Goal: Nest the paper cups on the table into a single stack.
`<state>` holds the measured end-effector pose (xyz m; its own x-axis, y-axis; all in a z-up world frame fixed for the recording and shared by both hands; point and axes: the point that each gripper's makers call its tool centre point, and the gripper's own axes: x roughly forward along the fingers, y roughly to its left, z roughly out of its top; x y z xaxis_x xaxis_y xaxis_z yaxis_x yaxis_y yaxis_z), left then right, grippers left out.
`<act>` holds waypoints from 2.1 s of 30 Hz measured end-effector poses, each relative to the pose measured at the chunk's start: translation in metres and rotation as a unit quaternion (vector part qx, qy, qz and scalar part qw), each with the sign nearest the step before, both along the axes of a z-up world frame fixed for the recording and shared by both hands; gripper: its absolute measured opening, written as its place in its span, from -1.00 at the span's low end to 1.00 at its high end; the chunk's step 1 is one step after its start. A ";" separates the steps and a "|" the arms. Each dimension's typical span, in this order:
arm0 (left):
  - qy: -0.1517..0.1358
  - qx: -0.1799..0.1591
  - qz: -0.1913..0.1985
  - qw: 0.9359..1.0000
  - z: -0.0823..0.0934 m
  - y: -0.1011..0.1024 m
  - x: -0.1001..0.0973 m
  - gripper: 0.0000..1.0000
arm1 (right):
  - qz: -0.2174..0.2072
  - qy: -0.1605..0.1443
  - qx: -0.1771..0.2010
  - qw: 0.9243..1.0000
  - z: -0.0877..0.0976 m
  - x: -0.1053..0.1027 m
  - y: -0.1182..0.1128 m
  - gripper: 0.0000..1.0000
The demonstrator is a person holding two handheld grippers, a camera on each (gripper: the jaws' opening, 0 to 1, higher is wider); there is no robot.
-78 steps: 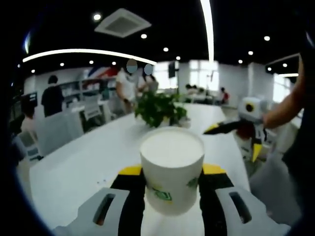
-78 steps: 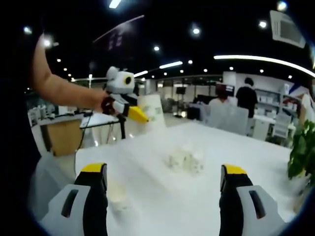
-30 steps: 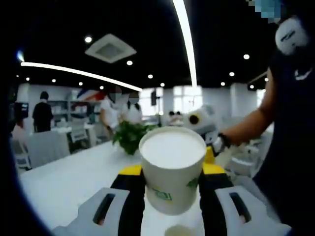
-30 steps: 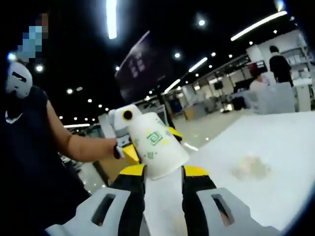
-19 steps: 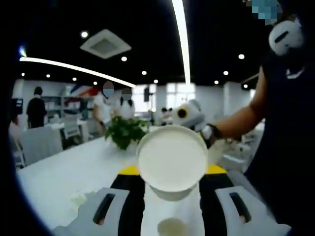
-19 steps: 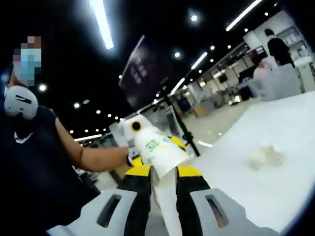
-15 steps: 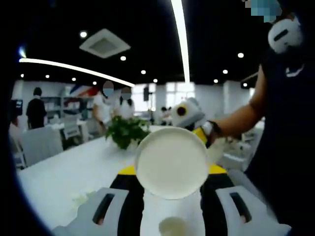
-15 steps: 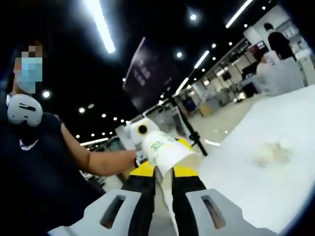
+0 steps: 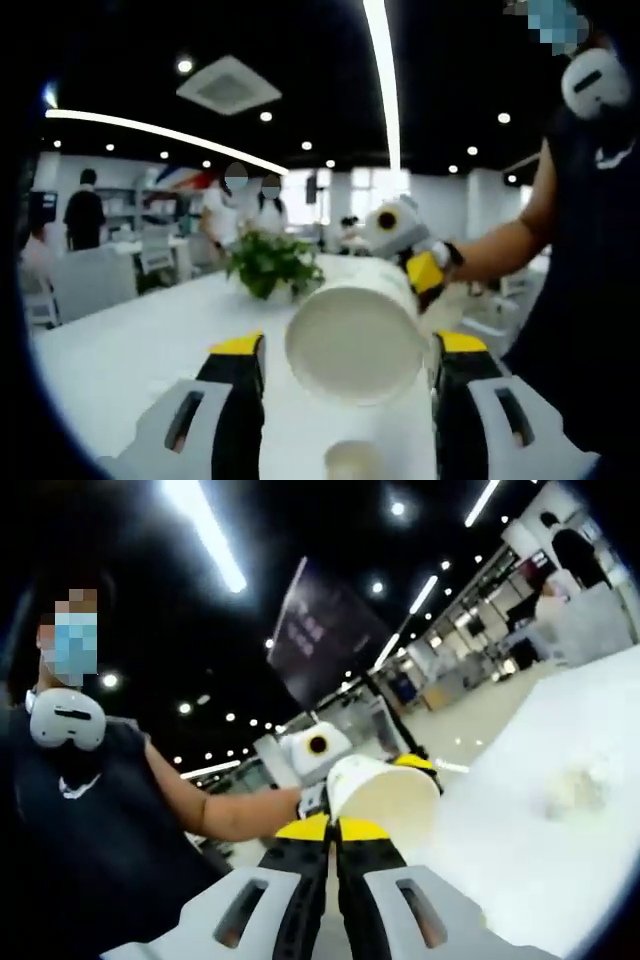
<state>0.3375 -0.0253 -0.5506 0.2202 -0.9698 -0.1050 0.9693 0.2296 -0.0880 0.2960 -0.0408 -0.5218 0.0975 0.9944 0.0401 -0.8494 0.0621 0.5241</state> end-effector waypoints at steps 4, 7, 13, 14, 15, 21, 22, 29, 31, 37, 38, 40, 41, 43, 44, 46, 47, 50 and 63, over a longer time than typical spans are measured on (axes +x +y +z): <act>0.011 0.003 0.017 1.000 -0.001 0.005 0.006 0.95 | -0.010 -0.053 -0.059 0.997 -0.001 0.003 0.000 -1.00; 0.034 0.024 0.037 0.998 -0.011 0.013 0.007 0.98 | -0.011 -0.071 -0.078 0.994 0.006 0.006 -0.002 -1.00; 0.016 0.059 0.092 0.994 -0.027 0.031 0.012 0.98 | -0.002 -0.112 -0.148 0.983 0.008 0.009 -0.009 -1.00; 0.018 0.063 0.098 0.993 -0.031 0.034 0.010 0.98 | 0.000 -0.116 -0.161 0.980 0.007 0.010 -0.010 -1.00; 0.019 0.065 0.104 0.992 -0.032 0.037 0.009 0.98 | 0.003 -0.122 -0.176 0.977 0.007 0.010 -0.011 -1.00; 0.035 0.065 0.131 0.989 -0.042 0.053 0.002 0.98 | 0.036 -0.162 -0.274 0.947 0.010 0.010 -0.015 -1.00; 0.036 0.069 0.134 0.988 -0.045 0.055 0.000 0.98 | 0.048 -0.164 -0.291 0.941 0.010 0.008 -0.015 -1.00; 0.035 0.098 0.172 0.980 -0.060 0.075 -0.002 0.98 | 0.096 -0.182 -0.398 0.894 0.005 0.005 -0.014 -1.00; 0.023 0.105 0.183 0.977 -0.063 0.081 -0.001 0.98 | 0.106 -0.178 -0.440 0.874 0.001 0.008 -0.016 -1.00; 0.036 0.102 0.197 0.974 -0.067 0.093 -0.004 0.98 | 0.140 -0.185 -0.523 0.820 0.004 0.013 -0.015 -1.00; 0.025 0.107 0.207 0.972 -0.066 0.097 -0.001 0.98 | 0.147 -0.184 -0.537 0.810 0.003 0.013 -0.016 -1.00; 0.027 0.111 0.213 0.970 -0.068 0.100 -0.001 0.98 | 0.154 -0.192 -0.561 0.790 0.001 0.015 -0.017 -1.00; 0.030 0.111 0.214 0.970 -0.069 0.101 -0.001 0.98 | 0.154 -0.192 -0.584 0.773 -0.002 0.018 -0.019 -1.00; 0.027 0.115 0.217 0.969 -0.072 0.103 -0.002 0.98 | 0.164 -0.191 -0.609 0.753 -0.007 0.017 -0.020 -1.00; 0.027 0.118 0.218 0.968 -0.073 0.103 -0.003 0.98 | 0.165 -0.190 -0.616 0.746 -0.008 0.017 -0.019 -1.00; 0.028 0.122 0.218 0.968 -0.075 0.103 -0.006 0.98 | 0.164 -0.177 -0.627 0.741 -0.011 0.016 -0.017 -1.00; 0.025 0.125 0.220 0.967 -0.076 0.104 -0.006 0.98 | 0.165 -0.178 -0.630 0.738 -0.011 0.016 -0.017 -1.00; 0.028 0.124 0.220 0.967 -0.077 0.105 -0.006 0.98 | 0.172 -0.172 -0.640 0.729 -0.013 0.014 -0.017 -1.00; 0.031 0.136 0.228 0.963 -0.082 0.111 -0.004 0.98 | 0.172 -0.173 -0.653 0.717 -0.020 0.016 -0.018 -1.00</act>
